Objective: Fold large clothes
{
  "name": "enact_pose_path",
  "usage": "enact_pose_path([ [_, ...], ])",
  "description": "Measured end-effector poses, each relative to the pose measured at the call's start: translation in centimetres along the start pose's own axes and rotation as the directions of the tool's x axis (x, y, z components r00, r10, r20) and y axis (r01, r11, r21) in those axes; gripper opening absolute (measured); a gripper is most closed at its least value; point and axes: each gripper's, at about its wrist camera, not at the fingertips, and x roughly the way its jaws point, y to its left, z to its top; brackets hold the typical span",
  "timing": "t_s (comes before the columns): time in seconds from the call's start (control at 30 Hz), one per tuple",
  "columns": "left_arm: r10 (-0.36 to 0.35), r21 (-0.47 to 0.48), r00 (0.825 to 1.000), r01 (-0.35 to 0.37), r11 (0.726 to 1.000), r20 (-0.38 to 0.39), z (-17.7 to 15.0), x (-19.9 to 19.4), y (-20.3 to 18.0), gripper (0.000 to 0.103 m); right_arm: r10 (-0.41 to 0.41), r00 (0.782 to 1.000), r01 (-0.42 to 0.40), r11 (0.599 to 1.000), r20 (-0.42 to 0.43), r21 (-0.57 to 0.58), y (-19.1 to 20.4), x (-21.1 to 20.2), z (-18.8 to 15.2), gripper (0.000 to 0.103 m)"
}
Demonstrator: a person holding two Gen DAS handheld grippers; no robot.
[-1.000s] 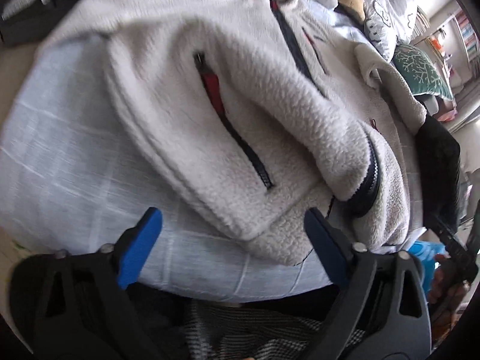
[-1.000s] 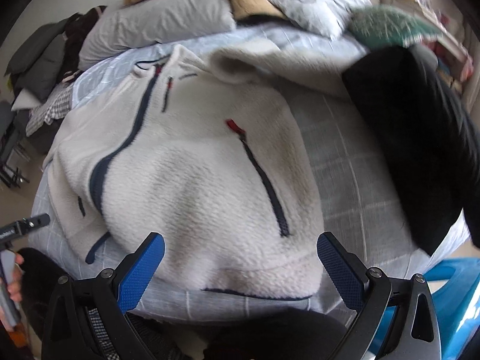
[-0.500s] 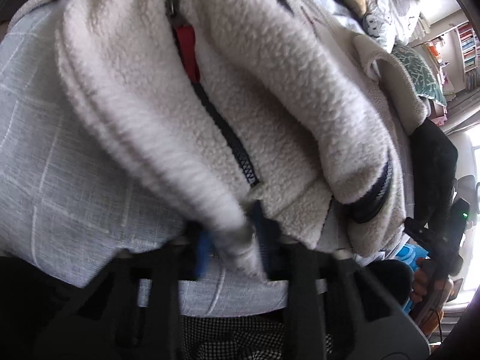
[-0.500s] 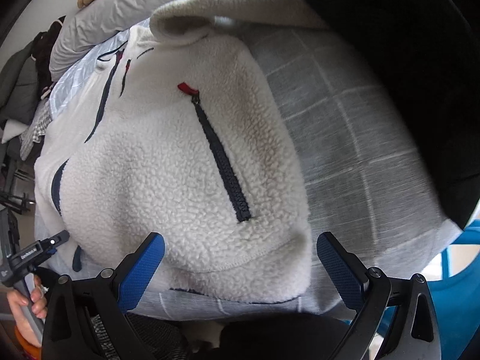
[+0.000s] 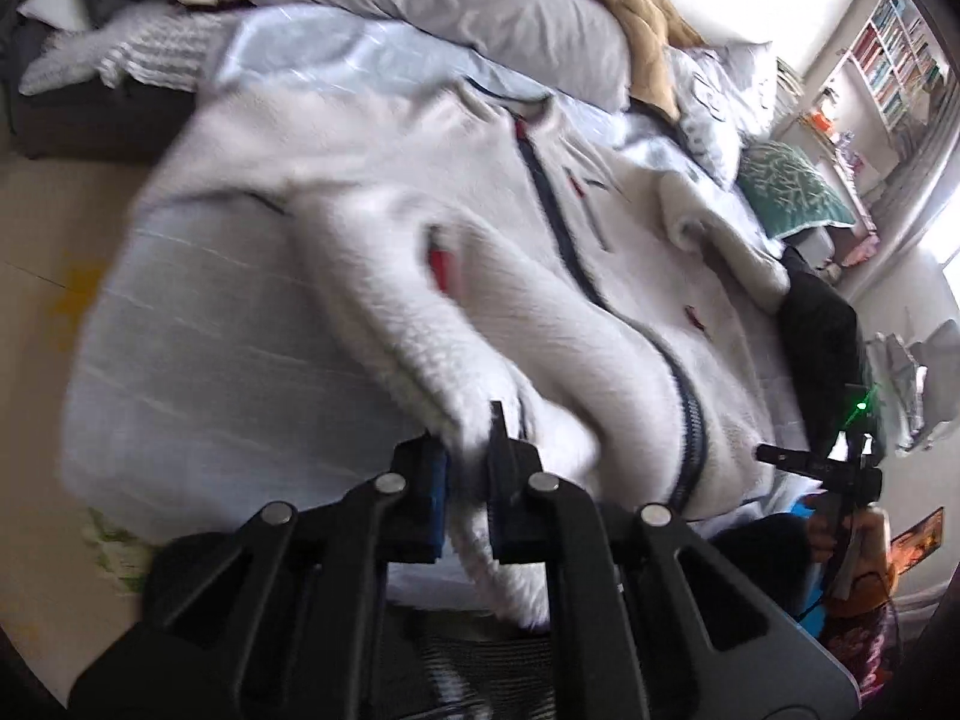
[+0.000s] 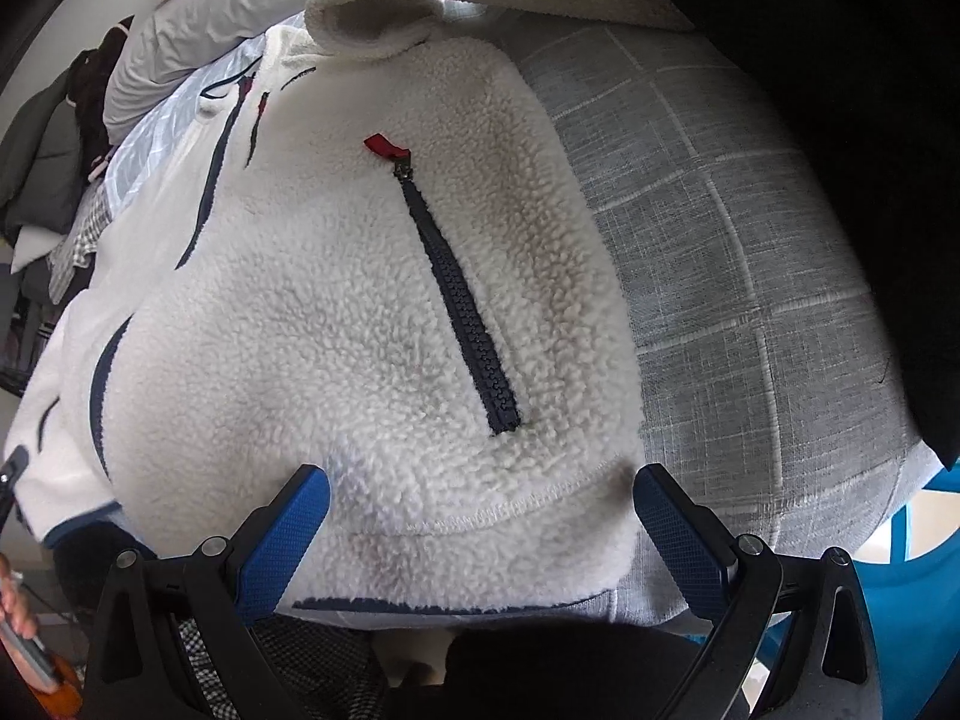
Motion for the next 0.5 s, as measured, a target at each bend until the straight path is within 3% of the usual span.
enact_pose_path([
  [0.1,0.085,0.011,0.996,-0.085,0.996,-0.033,-0.9,-0.2,2.2,0.011,0.004,1.000,-0.004,1.000,-0.001,0.000,-0.2,0.0,-0.4,0.103],
  [0.17,0.136,0.044,0.982,-0.131,0.990,-0.129,-1.7,1.6,3.1,0.013,0.004,1.000,-0.004,1.000,0.003,0.002,-0.7,-0.4,-0.8,0.103],
  [0.27,0.188,0.092,0.963,-0.173,0.981,-0.195,-2.6,3.2,3.2,0.020,0.011,1.000,-0.011,1.000,0.015,0.004,-1.0,-0.9,-0.9,0.103],
  [0.33,0.215,0.111,0.959,-0.197,0.974,-0.186,-2.7,3.3,3.0,0.034,0.016,1.000,-0.016,1.000,0.014,0.008,-1.4,-1.1,-0.8,0.103],
  [0.4,0.228,0.107,0.962,-0.213,0.971,-0.148,-2.2,2.8,3.2,0.066,0.014,1.000,-0.015,1.000,0.010,0.011,-1.6,-1.1,-0.7,0.103],
  [0.5,0.218,0.080,0.971,-0.211,0.974,-0.098,-1.2,2.0,3.3,0.068,-0.006,1.000,0.006,1.000,0.002,0.026,-1.8,-1.1,-0.4,0.099],
])
